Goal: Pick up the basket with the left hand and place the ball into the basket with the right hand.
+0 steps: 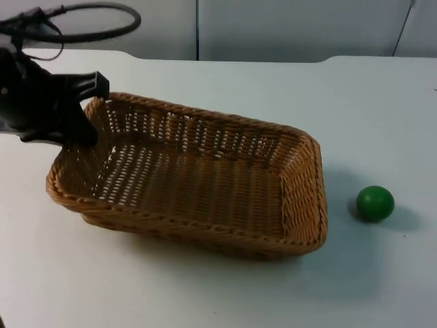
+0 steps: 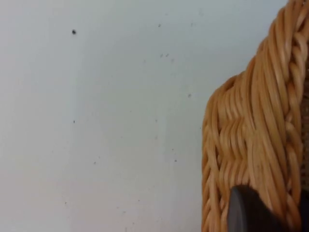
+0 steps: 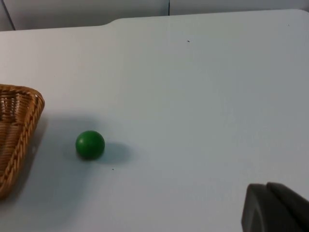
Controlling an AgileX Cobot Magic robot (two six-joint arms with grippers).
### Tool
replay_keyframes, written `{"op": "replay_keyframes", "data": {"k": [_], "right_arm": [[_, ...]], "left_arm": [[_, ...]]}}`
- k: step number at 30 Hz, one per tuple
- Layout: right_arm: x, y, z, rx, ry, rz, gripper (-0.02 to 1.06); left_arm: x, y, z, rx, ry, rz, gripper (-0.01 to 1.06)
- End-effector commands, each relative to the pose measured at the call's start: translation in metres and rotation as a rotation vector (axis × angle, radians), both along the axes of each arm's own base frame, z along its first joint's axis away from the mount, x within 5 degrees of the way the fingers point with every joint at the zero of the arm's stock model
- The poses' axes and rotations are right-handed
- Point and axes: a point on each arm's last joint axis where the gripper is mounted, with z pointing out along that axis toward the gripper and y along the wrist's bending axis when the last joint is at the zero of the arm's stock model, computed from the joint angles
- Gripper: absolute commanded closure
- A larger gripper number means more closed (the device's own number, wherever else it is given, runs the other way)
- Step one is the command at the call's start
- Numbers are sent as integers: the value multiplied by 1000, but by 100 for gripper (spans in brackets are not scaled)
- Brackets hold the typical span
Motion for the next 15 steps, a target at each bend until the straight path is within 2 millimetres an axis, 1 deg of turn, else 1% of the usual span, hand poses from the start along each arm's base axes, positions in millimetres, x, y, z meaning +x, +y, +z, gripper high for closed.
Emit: {"op": "replay_keyframes", "data": {"k": [1, 2, 3, 6, 7, 9, 12, 13, 14, 15], "right_arm": [[0, 0, -2, 0, -1, 4, 105], [0, 0, -2, 0, -1, 4, 105], [0, 0, -2, 0, -1, 4, 105], [0, 0, -2, 0, -1, 4, 105], [0, 0, -2, 0, -1, 4, 105], [0, 0, -2, 0, -1, 4, 105], [0, 0, -2, 0, -1, 4, 105], [0, 0, -2, 0, -1, 4, 105], [0, 0, -2, 0, -1, 4, 105], [0, 0, -2, 0, -1, 4, 105]], "left_arm": [[0, 1, 16, -42, -30, 34, 105], [-1, 3, 20, -60, -33, 49, 105], [-2, 10, 25, -85, -36, 79, 105], [-13, 24, 25, -111, -13, 118, 105], [-13, 24, 25, -111, -13, 118, 105], [-22, 32, 22, -139, -9, 149, 105], [-33, 36, 20, -262, -49, 163, 105], [-33, 36, 20, -262, -49, 163, 105], [-34, 36, 20, -298, -50, 171, 105], [-38, 35, 20, -379, -77, 177, 105]]}}
